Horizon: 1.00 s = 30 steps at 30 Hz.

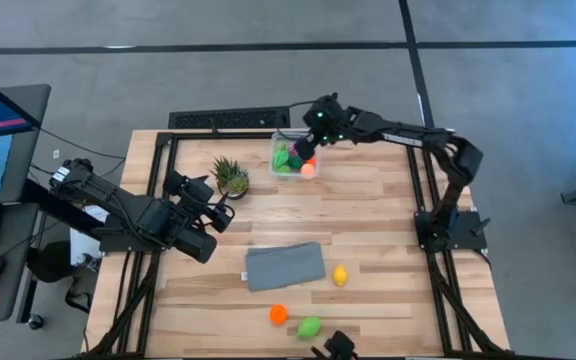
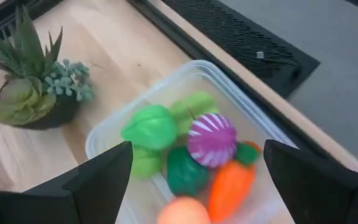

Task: Pick and placing Produce into tupperware
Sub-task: Put the lemon into the bin

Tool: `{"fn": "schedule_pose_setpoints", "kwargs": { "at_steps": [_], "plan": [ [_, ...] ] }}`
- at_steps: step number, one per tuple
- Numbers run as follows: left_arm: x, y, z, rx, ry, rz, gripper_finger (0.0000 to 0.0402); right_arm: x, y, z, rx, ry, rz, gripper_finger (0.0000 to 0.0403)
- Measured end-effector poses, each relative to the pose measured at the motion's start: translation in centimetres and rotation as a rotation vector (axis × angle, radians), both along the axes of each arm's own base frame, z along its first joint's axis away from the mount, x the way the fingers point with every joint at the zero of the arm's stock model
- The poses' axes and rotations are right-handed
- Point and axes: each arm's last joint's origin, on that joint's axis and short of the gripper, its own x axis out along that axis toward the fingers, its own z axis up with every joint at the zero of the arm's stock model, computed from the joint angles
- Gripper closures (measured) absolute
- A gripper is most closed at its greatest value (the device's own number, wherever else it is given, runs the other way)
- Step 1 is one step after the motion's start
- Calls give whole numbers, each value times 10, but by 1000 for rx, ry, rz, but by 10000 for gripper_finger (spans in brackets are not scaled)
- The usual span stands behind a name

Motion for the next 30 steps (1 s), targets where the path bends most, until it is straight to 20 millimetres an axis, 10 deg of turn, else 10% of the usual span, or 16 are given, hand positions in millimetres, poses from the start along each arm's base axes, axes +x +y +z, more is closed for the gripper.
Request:
{"fn": "schedule_pose_setpoints", "kwargs": {
  "at_steps": [14,30],
  "plan": [
    [0,0,0,14,-5,1,95,-54,77,67,-68,-4,117,18],
    [2,-1,0,-1,-21,-2,95,-115,171,34,-83,-76,66,23]
  ]
}}
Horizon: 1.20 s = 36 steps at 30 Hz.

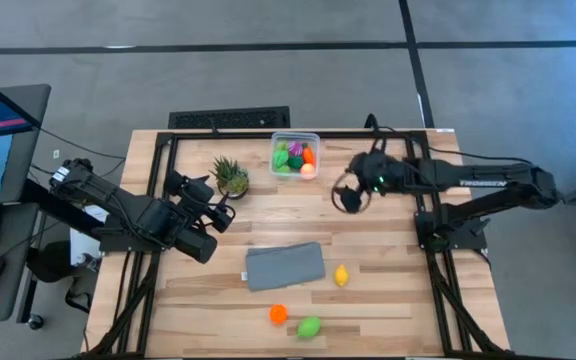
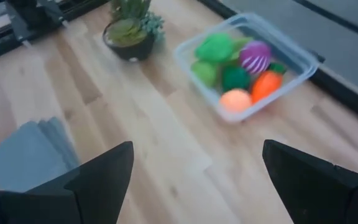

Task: Pick and placing Produce into tupperware
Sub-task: Put the lemon into the bin

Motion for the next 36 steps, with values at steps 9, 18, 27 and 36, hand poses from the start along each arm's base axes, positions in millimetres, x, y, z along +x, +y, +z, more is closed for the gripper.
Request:
{"fn": "schedule_pose_setpoints", "kwargs": {
  "at_steps": [9,18,27,36],
  "plan": [
    [0,0,0,1,6,-2,95,-25,47,-32,64,15,73,23],
    [0,0,-1,-7,30,-12,95,-34,87,-40,102,27,239,24],
    [0,0,-1,-13,31,-13,95,-41,118,-54,101,143,352,24],
    [0,0,-1,-6,28,-12,95,-28,144,-83,107,270,478,24]
  ]
}}
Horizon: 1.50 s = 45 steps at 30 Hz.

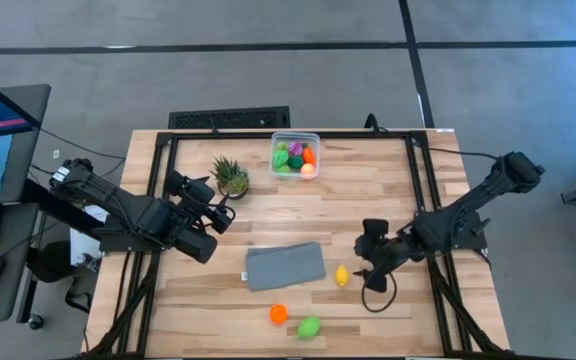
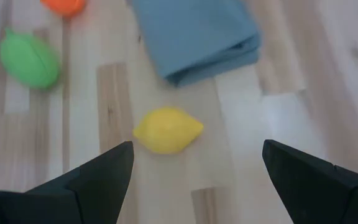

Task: Pick and placing Produce into tupperware
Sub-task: Put the lemon into the bin

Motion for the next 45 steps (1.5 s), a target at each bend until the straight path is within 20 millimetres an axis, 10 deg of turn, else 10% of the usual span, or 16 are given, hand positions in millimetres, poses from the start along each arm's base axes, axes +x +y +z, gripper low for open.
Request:
{"fn": "schedule_pose_setpoints", "kwargs": {
  "at_steps": [45],
  "plan": [
    [3,-4,-3,-57,-15,-3,95,51,18,-35,-345,-39,694,23]
  ]
}}
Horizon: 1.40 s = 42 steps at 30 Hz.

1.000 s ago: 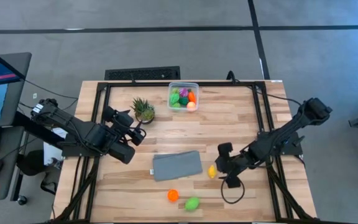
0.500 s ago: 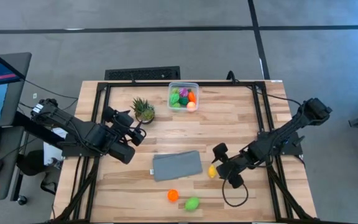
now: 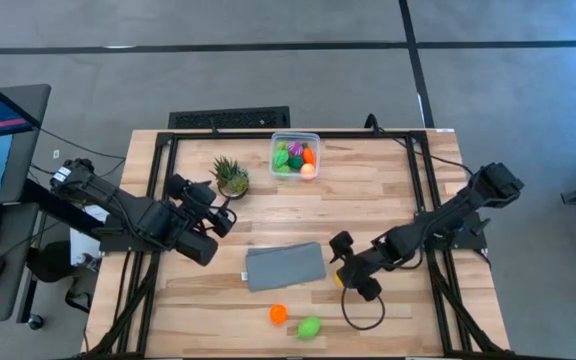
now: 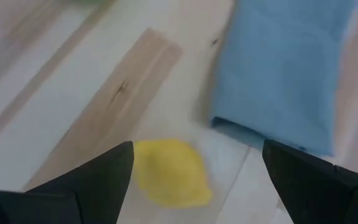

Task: Pick and placing Produce into tupperware
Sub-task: Put the lemon into the bin

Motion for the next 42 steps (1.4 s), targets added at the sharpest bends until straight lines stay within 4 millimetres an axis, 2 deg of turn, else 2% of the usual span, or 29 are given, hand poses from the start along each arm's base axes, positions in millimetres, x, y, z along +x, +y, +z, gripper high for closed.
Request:
{"fn": "schedule_pose_setpoints", "kwargs": {
  "at_steps": [6,14,23,36,42],
  "plan": [
    [1,-1,0,-6,-10,-1,95,-1,2,-9,-12,59,52,23],
    [1,-1,0,-7,-11,-1,95,-1,1,-10,-16,65,50,23],
    [1,-1,0,-6,-12,-1,95,1,0,-19,-33,101,94,23],
    [1,-1,0,-8,-15,-1,95,8,-11,-18,-10,96,64,24],
    [1,-1,0,-8,-15,-1,95,8,-11,-18,5,104,119,24]
  ]
}}
